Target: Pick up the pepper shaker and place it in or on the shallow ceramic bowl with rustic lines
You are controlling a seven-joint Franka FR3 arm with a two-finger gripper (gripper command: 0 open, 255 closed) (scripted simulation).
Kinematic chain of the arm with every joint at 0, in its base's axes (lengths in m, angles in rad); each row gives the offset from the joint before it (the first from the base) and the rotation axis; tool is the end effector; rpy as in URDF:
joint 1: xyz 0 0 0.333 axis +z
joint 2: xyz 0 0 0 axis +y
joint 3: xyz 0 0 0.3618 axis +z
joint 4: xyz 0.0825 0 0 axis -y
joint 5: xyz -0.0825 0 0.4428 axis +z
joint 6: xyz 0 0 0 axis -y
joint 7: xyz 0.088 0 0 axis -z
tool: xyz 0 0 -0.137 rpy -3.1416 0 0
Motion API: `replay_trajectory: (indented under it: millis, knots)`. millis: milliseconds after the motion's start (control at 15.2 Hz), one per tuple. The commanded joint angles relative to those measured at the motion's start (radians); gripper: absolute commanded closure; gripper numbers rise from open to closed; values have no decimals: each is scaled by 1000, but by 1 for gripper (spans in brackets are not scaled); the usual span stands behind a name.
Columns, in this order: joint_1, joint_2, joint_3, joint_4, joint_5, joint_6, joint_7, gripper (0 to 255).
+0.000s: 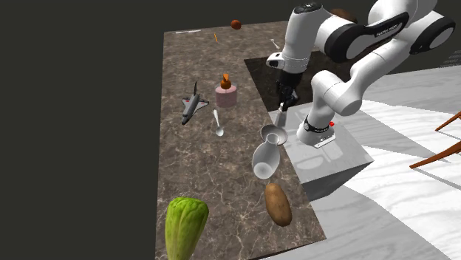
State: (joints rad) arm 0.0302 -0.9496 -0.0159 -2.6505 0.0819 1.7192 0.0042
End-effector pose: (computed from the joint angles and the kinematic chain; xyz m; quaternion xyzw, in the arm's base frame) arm 0.2939 0.0140 0.5002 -0.9989 -0.0026 -0.0085 0.0471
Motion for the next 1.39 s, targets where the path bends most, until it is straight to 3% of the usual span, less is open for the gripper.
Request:
replay_trajectory:
  millis: [0,1056,1320]
  knots:
    - [0,-5,1,-28,1,23,-1,255]
    - [2,14,3,-234,9,247,-19,255]
    - [2,14,3,-234,9,247,-19,255]
